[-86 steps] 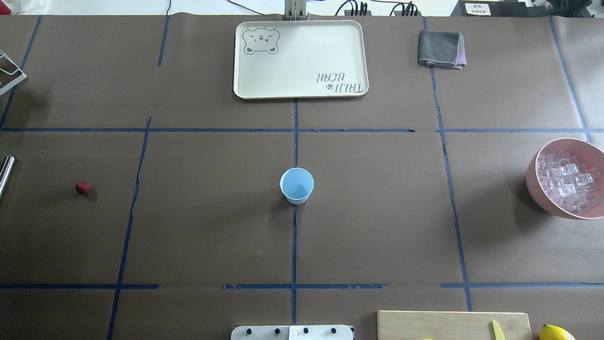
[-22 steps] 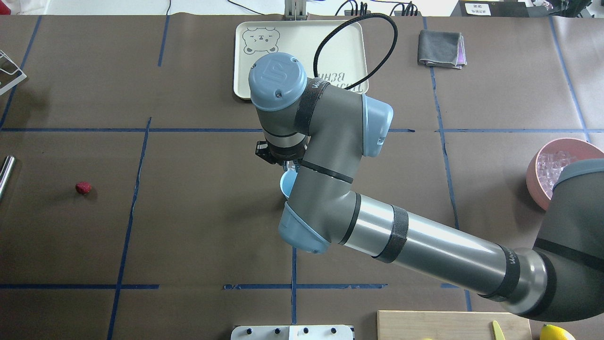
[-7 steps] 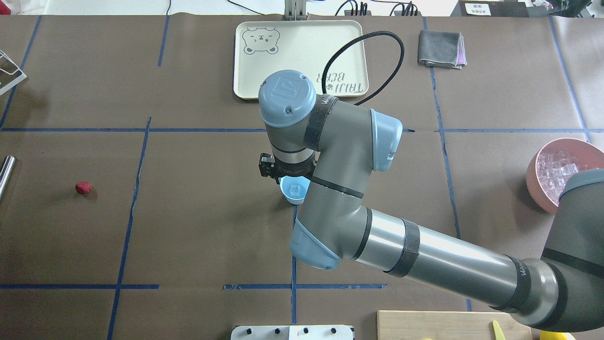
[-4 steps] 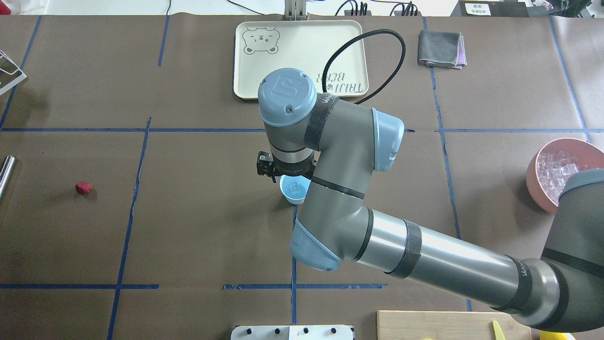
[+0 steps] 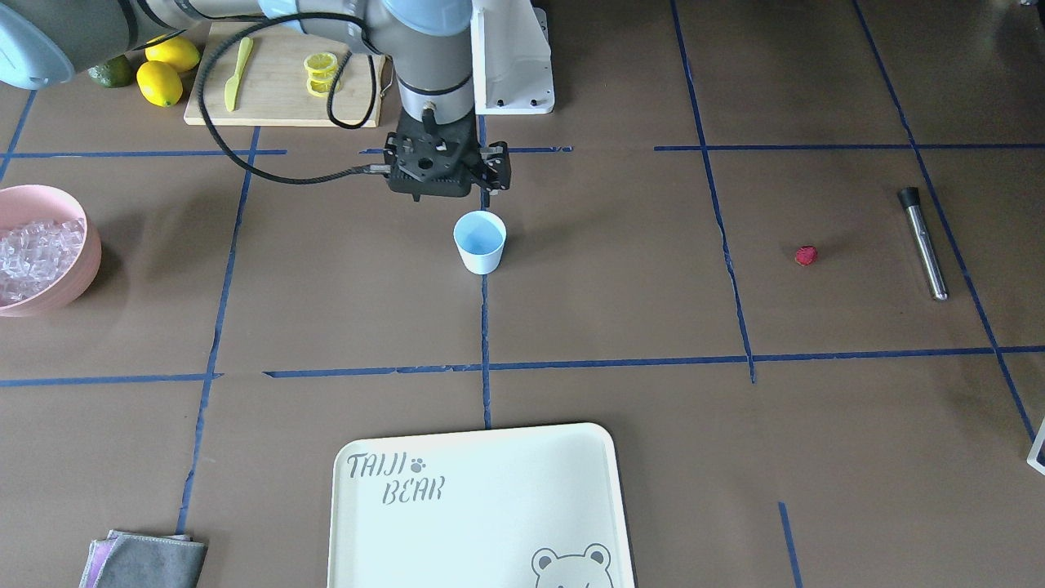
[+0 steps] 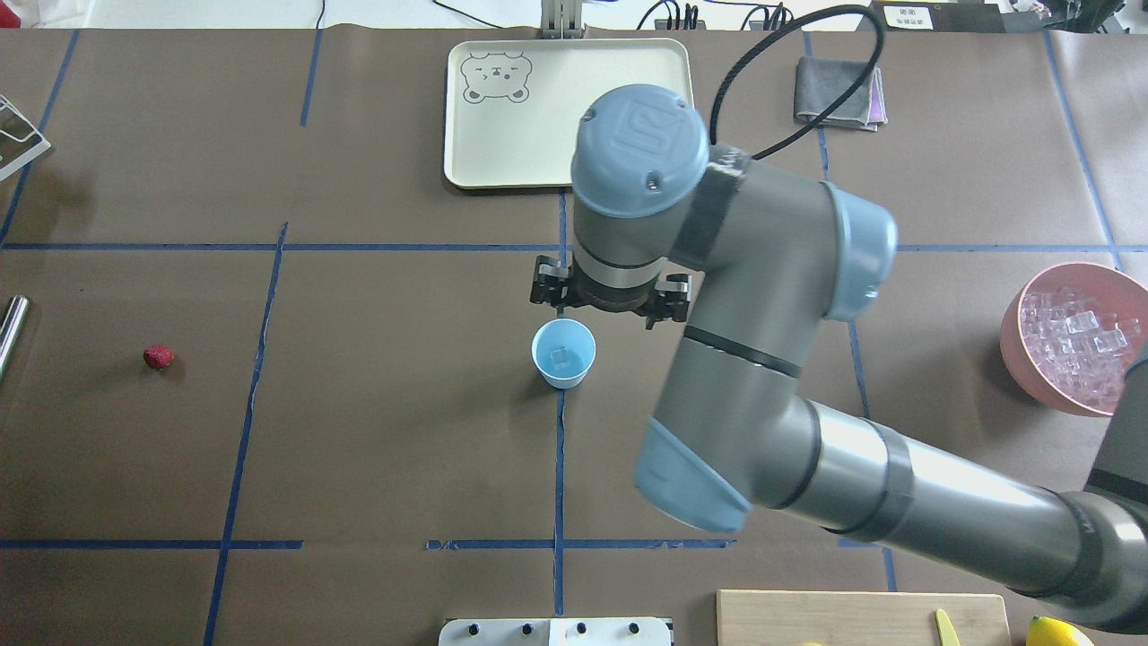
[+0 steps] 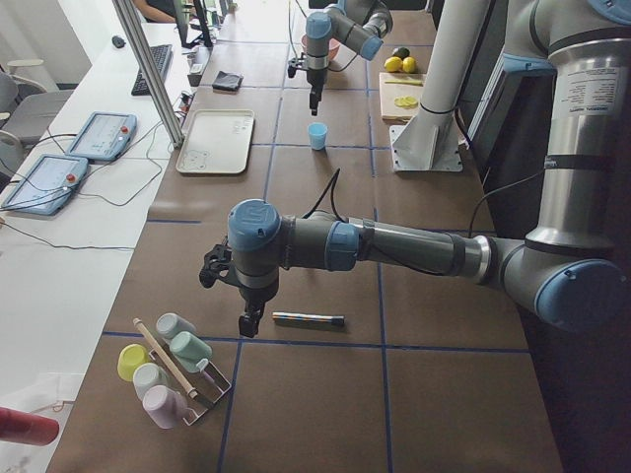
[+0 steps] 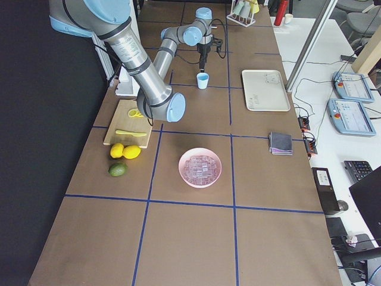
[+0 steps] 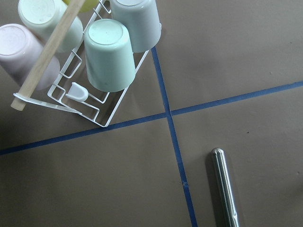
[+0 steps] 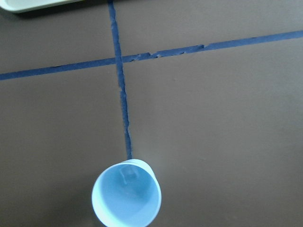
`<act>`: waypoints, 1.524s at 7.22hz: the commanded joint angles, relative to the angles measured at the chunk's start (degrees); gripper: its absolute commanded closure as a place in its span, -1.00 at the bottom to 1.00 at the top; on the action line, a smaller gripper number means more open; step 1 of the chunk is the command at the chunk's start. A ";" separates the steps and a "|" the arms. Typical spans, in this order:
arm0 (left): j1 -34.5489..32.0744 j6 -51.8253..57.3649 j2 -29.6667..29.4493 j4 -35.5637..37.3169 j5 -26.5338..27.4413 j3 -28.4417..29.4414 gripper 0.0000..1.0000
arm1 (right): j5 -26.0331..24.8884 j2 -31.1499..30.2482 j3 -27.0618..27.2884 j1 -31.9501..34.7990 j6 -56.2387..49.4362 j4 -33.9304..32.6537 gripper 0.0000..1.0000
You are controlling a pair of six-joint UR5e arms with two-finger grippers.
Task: Mash ice and strawberries in cup
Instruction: 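Move the right gripper back over the pink bowl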
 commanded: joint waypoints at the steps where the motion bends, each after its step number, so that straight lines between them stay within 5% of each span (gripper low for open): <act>1: -0.08 0.00 0.00 0.03 0.00 -0.21 -1.00 | 0.06 -12.25 17.42 4.55 -6.41 -2.89 -0.99; 5: -0.08 0.00 0.61 0.82 0.00 -2.31 -1.00 | 5.50 -34.13 30.20 14.56 -22.38 -2.01 -0.99; 8: 0.01 -3.25 3.42 1.08 0.00 -6.80 -1.00 | 10.95 -45.32 29.27 25.64 -42.17 -0.18 -0.99; 9: 0.01 -3.34 3.43 1.08 0.00 -6.80 -1.00 | 12.00 -50.14 27.09 27.49 -44.91 7.32 -0.99; 11: 0.01 -3.34 3.43 1.08 0.00 -6.80 -1.00 | 19.18 -58.94 15.79 32.15 -46.60 32.32 -0.99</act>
